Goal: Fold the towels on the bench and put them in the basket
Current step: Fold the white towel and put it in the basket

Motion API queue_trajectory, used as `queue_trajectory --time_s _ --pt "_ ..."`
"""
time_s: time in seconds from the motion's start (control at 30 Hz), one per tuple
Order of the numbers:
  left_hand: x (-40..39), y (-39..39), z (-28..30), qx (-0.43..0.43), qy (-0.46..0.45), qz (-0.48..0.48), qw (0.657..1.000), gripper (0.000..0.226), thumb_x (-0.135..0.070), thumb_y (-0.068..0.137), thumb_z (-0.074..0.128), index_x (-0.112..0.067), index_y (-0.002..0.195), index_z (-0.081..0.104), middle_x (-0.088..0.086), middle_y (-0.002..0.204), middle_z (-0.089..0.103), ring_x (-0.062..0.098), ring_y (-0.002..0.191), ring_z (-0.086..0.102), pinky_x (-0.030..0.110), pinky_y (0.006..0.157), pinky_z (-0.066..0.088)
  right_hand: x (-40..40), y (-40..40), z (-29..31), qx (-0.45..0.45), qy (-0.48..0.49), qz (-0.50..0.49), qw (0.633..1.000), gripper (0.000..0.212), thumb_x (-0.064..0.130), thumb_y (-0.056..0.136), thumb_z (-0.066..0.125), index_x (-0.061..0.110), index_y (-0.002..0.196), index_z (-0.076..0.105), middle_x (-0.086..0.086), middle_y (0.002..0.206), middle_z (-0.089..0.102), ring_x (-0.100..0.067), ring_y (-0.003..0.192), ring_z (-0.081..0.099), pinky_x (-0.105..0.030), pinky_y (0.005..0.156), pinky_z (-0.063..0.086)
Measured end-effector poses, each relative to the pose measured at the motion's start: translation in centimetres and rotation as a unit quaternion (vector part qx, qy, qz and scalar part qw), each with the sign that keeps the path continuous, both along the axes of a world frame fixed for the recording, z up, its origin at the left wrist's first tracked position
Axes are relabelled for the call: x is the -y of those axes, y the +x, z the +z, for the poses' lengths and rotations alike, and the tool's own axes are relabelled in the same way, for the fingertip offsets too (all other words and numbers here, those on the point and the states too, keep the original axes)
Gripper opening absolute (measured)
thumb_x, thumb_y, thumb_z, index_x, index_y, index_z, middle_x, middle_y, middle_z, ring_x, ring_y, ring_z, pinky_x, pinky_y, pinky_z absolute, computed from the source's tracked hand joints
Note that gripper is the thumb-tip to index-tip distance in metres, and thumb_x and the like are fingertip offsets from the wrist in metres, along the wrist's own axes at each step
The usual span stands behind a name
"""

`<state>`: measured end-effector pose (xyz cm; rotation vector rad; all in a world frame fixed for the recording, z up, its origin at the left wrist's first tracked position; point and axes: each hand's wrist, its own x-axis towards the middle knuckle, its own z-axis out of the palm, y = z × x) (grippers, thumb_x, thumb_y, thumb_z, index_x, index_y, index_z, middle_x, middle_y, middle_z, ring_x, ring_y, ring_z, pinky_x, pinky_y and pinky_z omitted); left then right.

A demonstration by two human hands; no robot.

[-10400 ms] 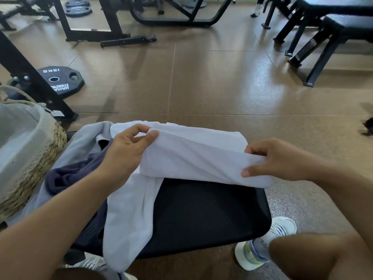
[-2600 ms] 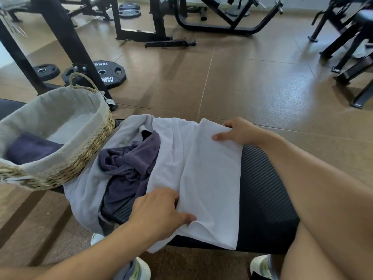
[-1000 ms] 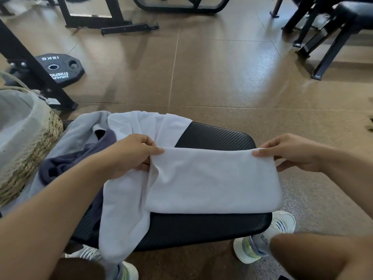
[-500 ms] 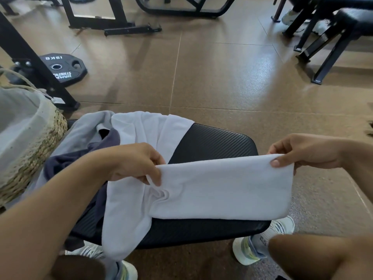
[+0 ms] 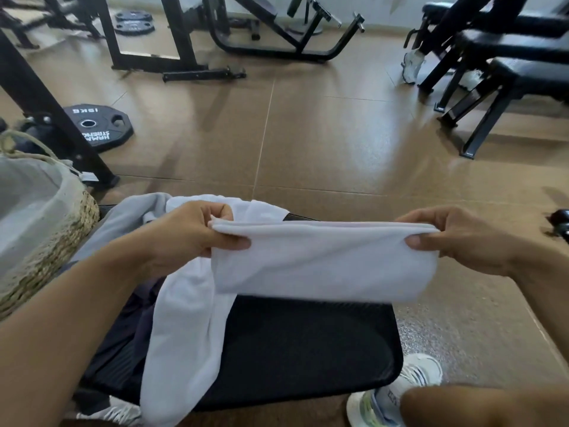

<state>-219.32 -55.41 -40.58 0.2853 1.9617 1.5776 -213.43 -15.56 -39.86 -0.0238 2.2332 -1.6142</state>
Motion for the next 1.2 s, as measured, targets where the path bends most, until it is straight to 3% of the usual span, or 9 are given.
queue_trajectory --time_s 0.1,0.27,0.4,0.5,0.63,0.83,0.97,1.1,1.2 --pt "0.5 -0.1 -0.3 0.034 -0.029 0.000 0.999 0.051 0.020 0.075 0.070 -0.022 0.060 0.045 -0.006 0.059 0.041 0.006 0.053 0.043 0.016 0.048 0.039 -0.2 0.4 -0.2 0.048 0.027 0.021 0.998 0.048 0.057 0.059 0.091 0.016 0.080 0.078 -0.006 0.076 0.072 -0.012 0.065 0.067 -0.021 0.054 0.053" --pt "-1.4 0.1 -3.7 -0.036 -0.185 0.116 0.975 0.039 0.015 0.079 0.037 -0.014 0.093 0.059 0.004 0.075 0.054 0.019 0.069 0.048 0.026 0.053 0.037 1.6 0.0 -2.3 0.091 0.149 0.024 0.984 0.032 0.041 0.087 0.069 0.010 0.086 0.076 -0.009 0.078 0.074 -0.017 0.069 0.070 -0.032 0.062 0.059" --pt "-1.9 0.0 -5.2 0.035 -0.175 0.118 0.977 0.029 -0.006 0.080 0.055 -0.018 0.104 0.066 0.014 0.105 0.069 0.031 0.095 0.066 0.039 0.076 0.055 2.3 -0.7 -3.5 0.094 0.211 0.024 0.973 0.033 0.044 0.091 0.068 0.015 0.078 0.075 -0.005 0.080 0.077 -0.016 0.074 0.073 -0.034 0.070 0.061" --pt "-1.9 -0.1 -5.6 0.028 -0.156 0.120 0.980 0.027 -0.038 0.084 0.076 -0.016 0.098 0.074 0.005 0.098 0.078 0.026 0.092 0.074 0.043 0.085 0.060 2.1 -1.1 -3.7 0.085 0.187 0.008 0.979 0.035 0.047 0.087 0.068 0.013 0.078 0.072 -0.003 0.076 0.074 -0.014 0.071 0.071 -0.030 0.066 0.058" --pt "-1.7 -0.4 -6.1 -0.013 -0.167 0.192 0.967 0.044 -0.049 0.092 0.066 -0.006 0.097 0.074 0.012 0.097 0.078 0.035 0.095 0.074 0.054 0.091 0.058 1.7 -1.4 -3.6 0.099 0.163 0.014 0.982 0.040 0.045 0.083 0.068 0.005 0.089 0.075 -0.008 0.083 0.076 -0.015 0.073 0.071 -0.028 0.066 0.058" --pt "-2.1 -1.3 -6.0 0.033 -0.128 0.254 0.958 0.037 -0.054 0.099 0.052 -0.021 0.096 0.069 0.008 0.109 0.072 0.030 0.101 0.067 0.050 0.098 0.053 1.1 -1.9 -2.9 0.121 0.153 0.032 0.980 0.033 0.040 0.088 0.066 0.012 0.100 0.080 -0.011 0.095 0.079 -0.023 0.086 0.075 -0.035 0.075 0.060" --pt "-1.6 -1.5 -4.8 -0.051 -0.103 0.250 0.962 0.056 -0.060 0.094 0.055 -0.006 0.099 0.071 0.013 0.095 0.074 0.034 0.092 0.070 0.047 0.085 0.056 1.4 -2.3 -2.8 -0.005 0.134 -0.059 0.989 0.028 0.036 0.082 0.070 0.014 0.097 0.077 -0.003 0.085 0.078 -0.013 0.077 0.072 -0.023 0.066 0.056" --pt "-1.5 -1.5 -1.3 -0.198 0.010 0.235 0.952 0.026 -0.039 0.098 0.061 -0.018 0.101 0.076 0.003 0.099 0.077 0.015 0.093 0.070 0.029 0.087 0.056 2.1 -2.8 -1.8 -0.223 0.122 -0.188 0.949 0.004 0.019 0.092 0.071 0.021 0.095 0.073 0.013 0.074 0.071 0.001 0.060 0.057 -0.007 0.058 0.042" --pt "-0.8 -0.5 0.7 -0.249 0.045 0.160 0.954 0.008 -0.021 0.086 0.073 -0.016 0.092 0.074 -0.008 0.086 0.076 0.001 0.083 0.069 0.011 0.078 0.050 2.0 -1.9 -1.2 -0.274 0.152 -0.168 0.935 0.012 0.014 0.085 0.079 0.024 0.088 0.072 0.015 0.072 0.070 0.000 0.056 0.055 -0.006 0.054 0.038"
